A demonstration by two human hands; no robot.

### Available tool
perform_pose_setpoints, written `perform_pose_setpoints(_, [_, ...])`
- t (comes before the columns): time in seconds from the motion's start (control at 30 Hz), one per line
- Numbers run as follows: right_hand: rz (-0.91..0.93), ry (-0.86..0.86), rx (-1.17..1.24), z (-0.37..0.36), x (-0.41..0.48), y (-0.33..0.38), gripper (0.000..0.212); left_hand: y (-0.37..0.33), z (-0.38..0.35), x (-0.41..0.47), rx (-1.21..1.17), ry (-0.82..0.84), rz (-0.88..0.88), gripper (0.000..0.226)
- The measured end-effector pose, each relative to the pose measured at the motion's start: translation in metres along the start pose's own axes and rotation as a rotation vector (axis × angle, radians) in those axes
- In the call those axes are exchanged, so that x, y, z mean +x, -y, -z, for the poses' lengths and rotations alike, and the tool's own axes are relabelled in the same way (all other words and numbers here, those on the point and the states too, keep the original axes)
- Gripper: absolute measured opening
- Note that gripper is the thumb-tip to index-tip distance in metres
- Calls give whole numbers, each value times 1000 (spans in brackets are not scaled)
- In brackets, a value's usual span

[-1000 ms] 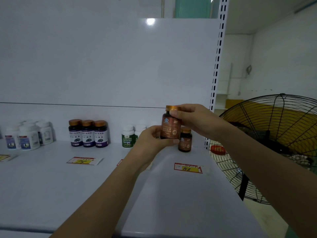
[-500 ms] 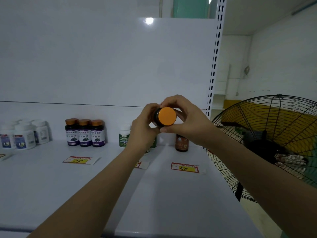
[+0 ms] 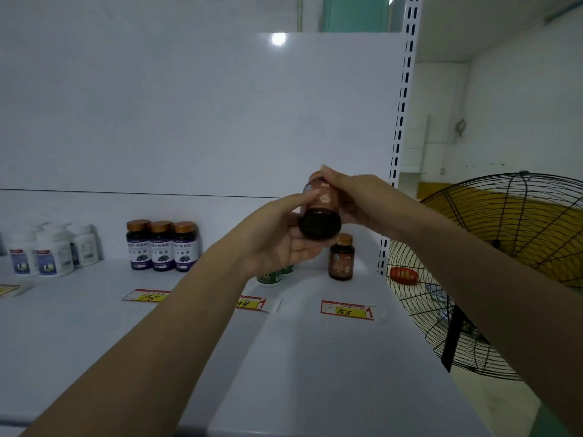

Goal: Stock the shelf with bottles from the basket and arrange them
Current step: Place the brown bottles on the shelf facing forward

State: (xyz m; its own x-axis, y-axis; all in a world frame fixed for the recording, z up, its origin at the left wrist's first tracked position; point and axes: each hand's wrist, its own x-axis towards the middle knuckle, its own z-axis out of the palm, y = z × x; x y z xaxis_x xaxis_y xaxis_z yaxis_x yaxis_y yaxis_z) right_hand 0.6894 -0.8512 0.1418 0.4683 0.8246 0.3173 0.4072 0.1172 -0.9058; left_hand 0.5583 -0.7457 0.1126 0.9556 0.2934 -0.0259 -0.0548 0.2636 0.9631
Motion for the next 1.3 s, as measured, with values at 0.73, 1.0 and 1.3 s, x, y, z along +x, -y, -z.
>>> perform_pose_setpoints(0.73, [-25,33,5,9,-9,-14,32,30,4,11,194,-92,-179,48])
perform_pose_setpoints(1.0, [-62,-4,-726,14,-1,-18,34,67,14,32,656,-276,-285,46])
perform_pose_setpoints(1.3, [-40,33,-1038,2,54,-32,31,108,14,60,1031,-367,-181,79])
